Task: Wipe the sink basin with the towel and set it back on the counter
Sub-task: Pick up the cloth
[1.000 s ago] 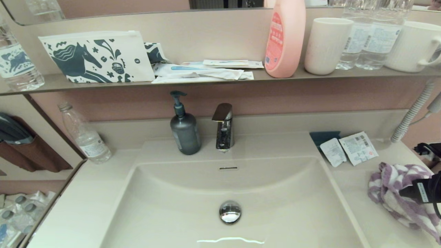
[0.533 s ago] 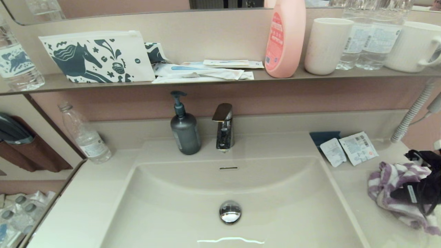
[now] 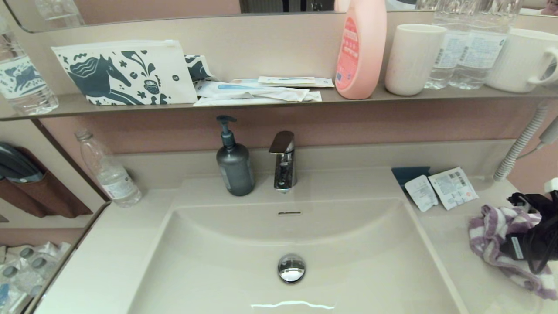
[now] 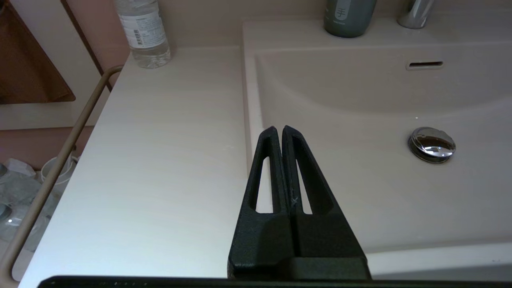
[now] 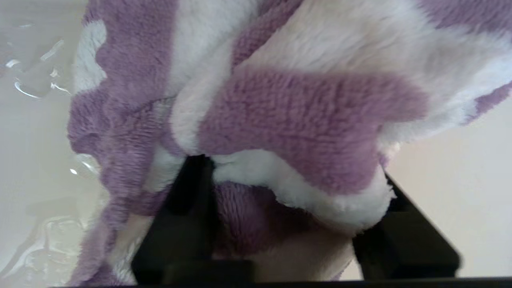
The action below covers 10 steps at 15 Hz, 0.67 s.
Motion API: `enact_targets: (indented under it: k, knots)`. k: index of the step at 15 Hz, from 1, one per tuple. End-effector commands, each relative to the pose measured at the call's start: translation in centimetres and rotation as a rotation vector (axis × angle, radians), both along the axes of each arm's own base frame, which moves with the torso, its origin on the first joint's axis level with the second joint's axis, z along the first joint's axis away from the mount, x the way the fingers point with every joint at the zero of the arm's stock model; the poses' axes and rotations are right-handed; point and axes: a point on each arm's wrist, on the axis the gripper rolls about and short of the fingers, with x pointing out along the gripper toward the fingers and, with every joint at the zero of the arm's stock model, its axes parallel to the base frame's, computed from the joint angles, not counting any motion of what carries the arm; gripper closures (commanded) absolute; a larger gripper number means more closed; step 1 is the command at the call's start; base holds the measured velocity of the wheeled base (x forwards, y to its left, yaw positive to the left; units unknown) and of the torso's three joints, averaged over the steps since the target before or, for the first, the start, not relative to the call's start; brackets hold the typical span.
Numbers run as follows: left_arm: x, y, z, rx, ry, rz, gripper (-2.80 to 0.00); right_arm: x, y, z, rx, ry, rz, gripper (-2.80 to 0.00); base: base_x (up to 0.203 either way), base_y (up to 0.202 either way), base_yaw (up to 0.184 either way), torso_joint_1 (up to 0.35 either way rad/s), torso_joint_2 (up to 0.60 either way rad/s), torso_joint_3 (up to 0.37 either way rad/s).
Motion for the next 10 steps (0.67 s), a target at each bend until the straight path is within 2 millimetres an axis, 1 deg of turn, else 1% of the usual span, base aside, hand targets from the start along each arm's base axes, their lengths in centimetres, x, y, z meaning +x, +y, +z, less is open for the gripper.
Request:
enact_targets:
  k: [1, 4, 6, 7, 8, 10]
  knots:
    - [0.0, 0.0, 0.0, 0.0, 0.001, 0.0, 0.0, -0.4, 0.1, 1.0, -0.01, -0.028, 0.0, 0.0, 0.0, 0.0, 0.0, 0.0, 0.0, 0.0]
    - [0.0, 0.0, 0.0, 0.0, 0.001, 0.0, 0.0, -1.7, 0.6, 3.2, -0.025, -0.077, -0.002, 0.0, 0.0, 0.0, 0.0, 0.0, 0.0, 0.0]
    - [0.0, 0.0, 0.0, 0.0, 0.001, 0.0, 0.0, -3.2, 1.4, 5.5, -0.026, -0.101, 0.005, 0.0, 0.0, 0.0, 0.0, 0.0, 0.0, 0.0]
    - [0.0, 0.0, 0.0, 0.0, 0.001, 0.0, 0.0, -4.0, 2.0, 6.9, -0.017, -0.107, 0.018, 0.0, 0.0, 0.0, 0.0, 0.0, 0.0, 0.0]
    - [0.0, 0.0, 0.0, 0.0, 0.001, 0.0, 0.0, -4.6, 2.8, 8.8, 0.0, -0.121, 0.029, 0.0, 0.0, 0.0, 0.0, 0.0, 0.0, 0.0]
    - [0.0, 0.0, 0.0, 0.0, 0.001, 0.0, 0.0, -5.6, 5.1, 13.2, 0.067, -0.164, 0.056, 0.0, 0.0, 0.0, 0.0, 0.0, 0.0, 0.0]
